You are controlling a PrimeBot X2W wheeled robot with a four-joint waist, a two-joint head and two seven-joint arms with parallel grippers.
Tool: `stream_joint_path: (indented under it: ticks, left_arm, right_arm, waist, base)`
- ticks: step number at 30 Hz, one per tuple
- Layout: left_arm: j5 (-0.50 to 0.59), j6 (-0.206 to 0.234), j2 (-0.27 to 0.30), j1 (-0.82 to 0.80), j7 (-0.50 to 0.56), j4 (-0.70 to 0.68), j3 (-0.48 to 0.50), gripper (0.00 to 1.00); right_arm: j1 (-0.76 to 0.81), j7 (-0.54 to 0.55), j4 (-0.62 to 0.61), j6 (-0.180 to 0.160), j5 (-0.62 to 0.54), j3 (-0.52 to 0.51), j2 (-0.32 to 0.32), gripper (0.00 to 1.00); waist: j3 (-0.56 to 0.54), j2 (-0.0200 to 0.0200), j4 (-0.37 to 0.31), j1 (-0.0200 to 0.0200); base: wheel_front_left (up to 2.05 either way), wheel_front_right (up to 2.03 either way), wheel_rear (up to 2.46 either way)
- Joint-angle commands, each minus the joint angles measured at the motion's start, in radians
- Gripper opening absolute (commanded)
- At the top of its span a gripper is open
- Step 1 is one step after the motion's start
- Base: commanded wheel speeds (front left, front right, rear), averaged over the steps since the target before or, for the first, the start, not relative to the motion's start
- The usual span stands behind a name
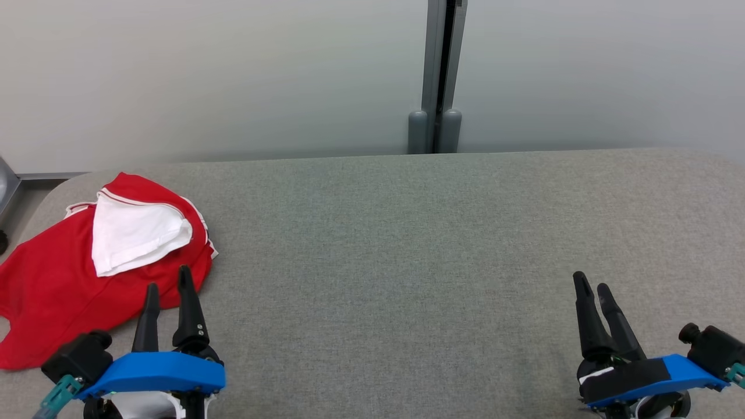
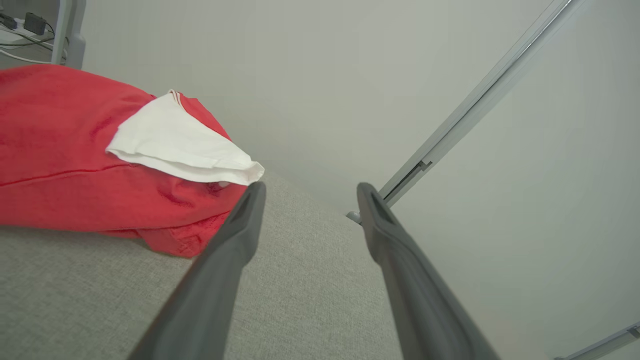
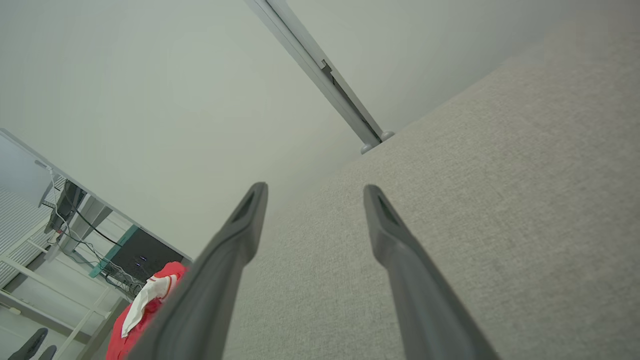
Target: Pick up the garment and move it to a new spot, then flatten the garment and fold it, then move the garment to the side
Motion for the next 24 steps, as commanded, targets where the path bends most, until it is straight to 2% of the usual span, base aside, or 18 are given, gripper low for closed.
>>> stream_joint_path:
  ticks: [1,24]
  left_arm:
    - [0.033,0.005,0.006,-0.008,-0.010,-0.008,-0.005,1.00]
    - [0.291,0.048,0.023,-0.009,-0.071,0.013,-0.051,1.00]
  right_arm:
    - [-0.004,-0.010,-0.010,0.002,-0.034,0.004,-0.007,1.00]
    - [0.003,-0.071,-0.010,0.002,-0.316,0.011,-0.008,1.00]
  waist:
    - [0.000,-0.0001,0.001,0.0000]
    - [0.002,-0.0001,0.012,0.0000]
  base:
    - [0.00,0.00,0.00]
    - [0.00,0.00,0.00]
